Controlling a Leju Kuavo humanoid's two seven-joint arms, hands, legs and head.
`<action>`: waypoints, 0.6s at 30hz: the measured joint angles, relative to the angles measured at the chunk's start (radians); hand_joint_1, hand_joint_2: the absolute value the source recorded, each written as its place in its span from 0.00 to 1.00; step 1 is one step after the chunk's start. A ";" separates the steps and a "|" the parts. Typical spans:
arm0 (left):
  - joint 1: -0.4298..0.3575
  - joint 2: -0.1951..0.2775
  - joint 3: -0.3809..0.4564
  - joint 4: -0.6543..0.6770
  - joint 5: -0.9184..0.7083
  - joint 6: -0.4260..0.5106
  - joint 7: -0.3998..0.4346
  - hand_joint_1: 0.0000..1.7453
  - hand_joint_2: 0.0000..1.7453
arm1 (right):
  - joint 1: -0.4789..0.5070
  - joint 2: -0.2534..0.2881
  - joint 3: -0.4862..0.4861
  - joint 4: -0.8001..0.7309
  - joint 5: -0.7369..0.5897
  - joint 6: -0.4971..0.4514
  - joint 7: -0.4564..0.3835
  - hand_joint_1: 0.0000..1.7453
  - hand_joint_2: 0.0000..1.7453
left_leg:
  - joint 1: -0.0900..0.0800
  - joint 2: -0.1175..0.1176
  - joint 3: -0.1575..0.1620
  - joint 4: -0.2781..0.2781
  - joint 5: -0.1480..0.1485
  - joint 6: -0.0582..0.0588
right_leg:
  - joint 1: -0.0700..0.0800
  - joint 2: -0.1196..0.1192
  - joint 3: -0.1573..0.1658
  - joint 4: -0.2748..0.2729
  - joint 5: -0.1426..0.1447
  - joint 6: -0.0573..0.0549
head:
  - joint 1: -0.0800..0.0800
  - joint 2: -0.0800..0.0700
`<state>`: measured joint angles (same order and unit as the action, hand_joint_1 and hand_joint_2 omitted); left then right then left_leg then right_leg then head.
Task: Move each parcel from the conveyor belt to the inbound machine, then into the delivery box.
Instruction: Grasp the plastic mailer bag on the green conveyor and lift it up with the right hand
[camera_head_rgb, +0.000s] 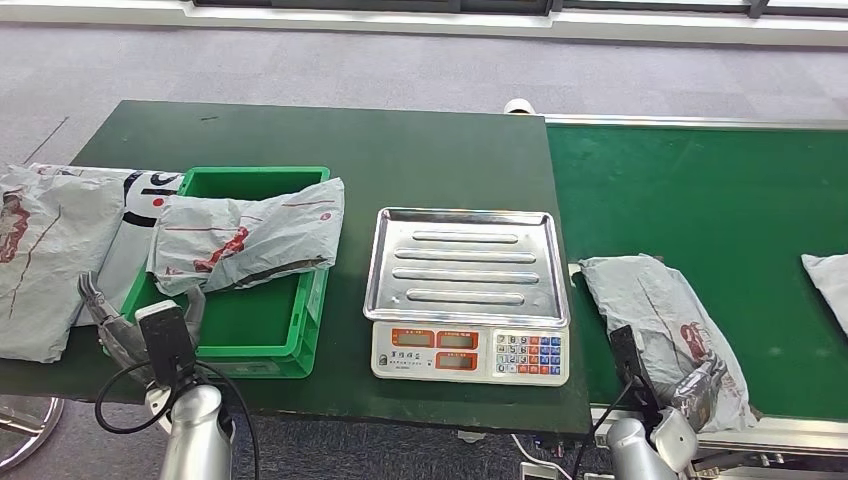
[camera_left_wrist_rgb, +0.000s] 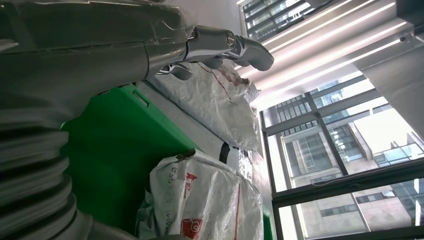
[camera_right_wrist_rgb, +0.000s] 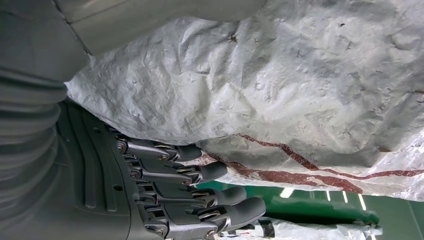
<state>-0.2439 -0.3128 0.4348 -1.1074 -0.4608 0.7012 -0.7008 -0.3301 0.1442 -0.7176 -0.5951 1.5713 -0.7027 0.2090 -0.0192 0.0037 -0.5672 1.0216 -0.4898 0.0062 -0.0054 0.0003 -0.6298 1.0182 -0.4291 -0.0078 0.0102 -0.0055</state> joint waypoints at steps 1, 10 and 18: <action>0.000 0.000 0.000 -0.001 0.000 0.000 0.000 0.00 1.00 | 0.000 0.000 0.000 0.000 0.000 0.000 0.000 0.00 1.00 | 0.000 0.000 0.000 0.000 0.000 0.000 | 0.000 0.000 0.000 0.000 0.000 0.000 | 0.000 0.000; 0.000 0.000 0.000 -0.001 0.000 0.000 0.000 0.00 1.00 | 0.000 0.000 0.000 0.001 0.000 0.000 0.000 0.00 1.00 | 0.000 0.000 0.000 0.000 0.000 0.000 | 0.000 0.000 0.000 0.000 0.000 0.000 | 0.000 0.000; 0.000 0.000 0.000 -0.001 0.000 0.000 0.000 0.00 1.00 | 0.000 0.000 0.001 0.004 0.000 0.000 0.002 1.00 1.00 | 0.000 0.000 0.000 0.000 0.000 0.000 | 0.000 0.000 0.000 0.000 0.000 0.000 | 0.000 0.000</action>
<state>-0.2438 -0.3128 0.4351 -1.1086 -0.4612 0.7012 -0.7008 -0.3300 0.1437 -0.7171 -0.5916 1.5713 -0.7027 0.2106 -0.0192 0.0037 -0.5672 1.0216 -0.4898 0.0062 -0.0054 0.0002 -0.6299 1.0182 -0.4291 -0.0078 0.0103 -0.0056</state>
